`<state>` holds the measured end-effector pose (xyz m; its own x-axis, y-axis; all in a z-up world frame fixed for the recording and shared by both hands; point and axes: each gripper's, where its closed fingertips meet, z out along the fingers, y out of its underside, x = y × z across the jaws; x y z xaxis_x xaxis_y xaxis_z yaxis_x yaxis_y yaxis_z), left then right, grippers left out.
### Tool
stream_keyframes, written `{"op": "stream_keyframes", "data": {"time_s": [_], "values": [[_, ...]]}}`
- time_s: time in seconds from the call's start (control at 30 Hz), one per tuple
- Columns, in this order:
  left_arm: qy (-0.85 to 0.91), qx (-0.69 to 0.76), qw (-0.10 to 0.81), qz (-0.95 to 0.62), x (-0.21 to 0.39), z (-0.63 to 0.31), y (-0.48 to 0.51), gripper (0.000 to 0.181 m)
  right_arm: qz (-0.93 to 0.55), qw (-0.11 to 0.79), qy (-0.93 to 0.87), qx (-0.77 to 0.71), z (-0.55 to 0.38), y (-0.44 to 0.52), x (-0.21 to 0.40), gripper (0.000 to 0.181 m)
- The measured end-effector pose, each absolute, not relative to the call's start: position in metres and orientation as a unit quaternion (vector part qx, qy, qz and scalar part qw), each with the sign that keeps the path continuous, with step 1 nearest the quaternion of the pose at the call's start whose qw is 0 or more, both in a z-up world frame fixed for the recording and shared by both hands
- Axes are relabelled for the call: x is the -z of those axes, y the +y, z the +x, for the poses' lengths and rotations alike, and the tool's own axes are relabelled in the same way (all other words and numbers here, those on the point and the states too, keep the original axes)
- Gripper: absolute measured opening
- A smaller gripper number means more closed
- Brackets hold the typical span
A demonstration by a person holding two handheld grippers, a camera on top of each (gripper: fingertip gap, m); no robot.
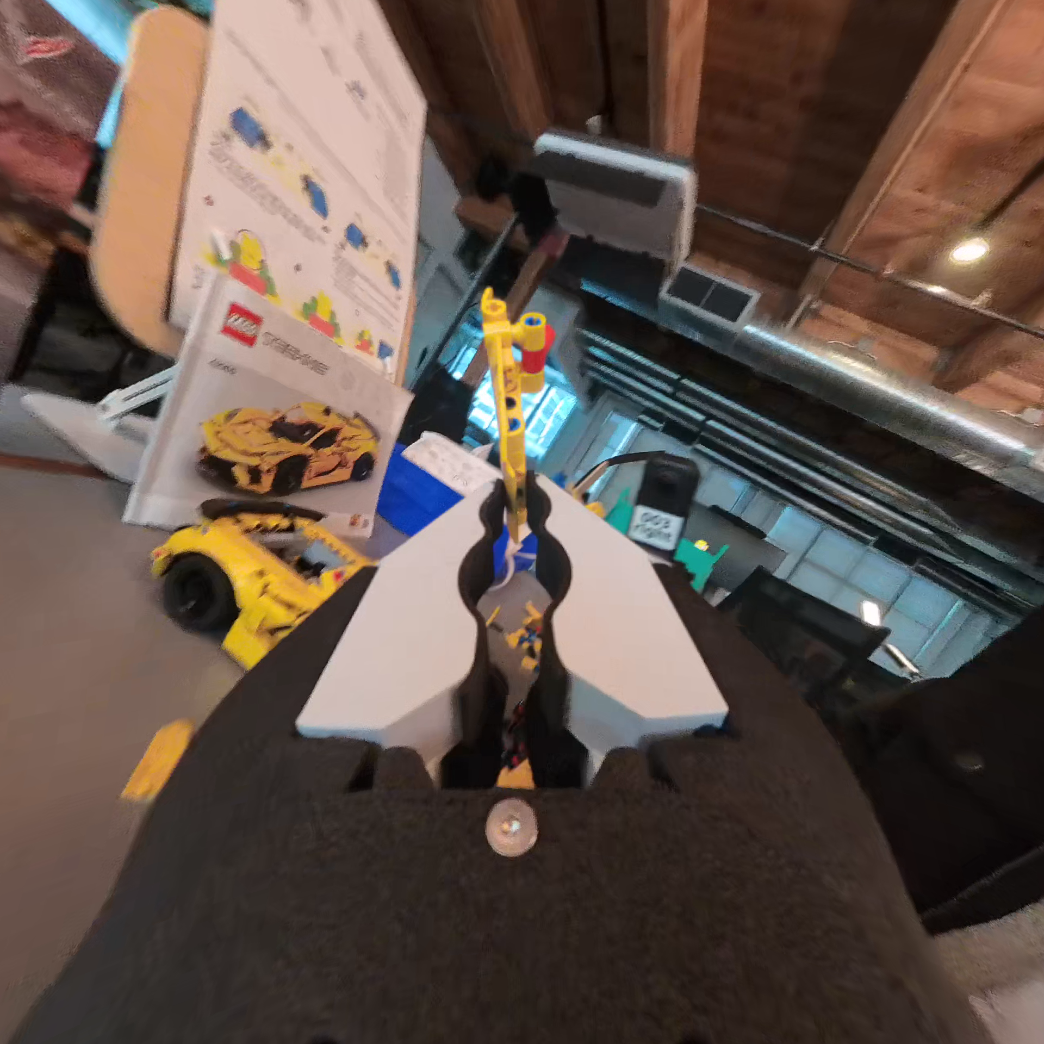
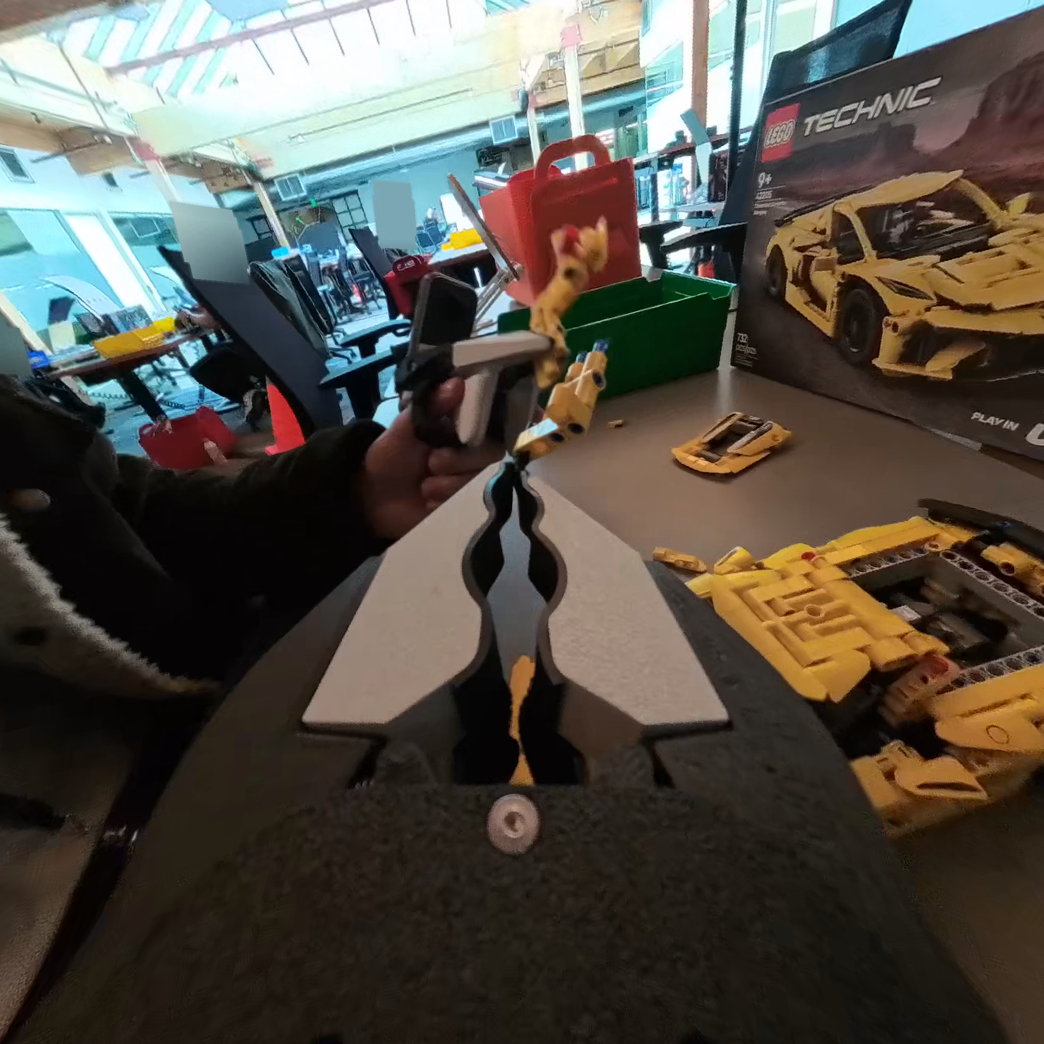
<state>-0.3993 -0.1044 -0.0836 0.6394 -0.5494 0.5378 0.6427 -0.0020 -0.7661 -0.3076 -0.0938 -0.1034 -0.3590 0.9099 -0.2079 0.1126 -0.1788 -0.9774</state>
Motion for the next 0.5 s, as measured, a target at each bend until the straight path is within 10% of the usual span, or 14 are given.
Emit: {"op": "stream_keyframes", "data": {"time_s": [0.23, 0.5], "values": [[-0.042, 0.401, 0.506, -0.763, 0.174, -0.377, -0.108, 0.006, -0.494, 0.271, -0.605, -0.563, -0.274, -0.116, 0.145, 0.002], [0.037, 0.455, 0.518, -0.723, 0.158, -0.344, -0.12, 0.006, -0.528, 0.075, -0.738, -0.414, -0.232, -0.158, 0.241, 0.004]]}}
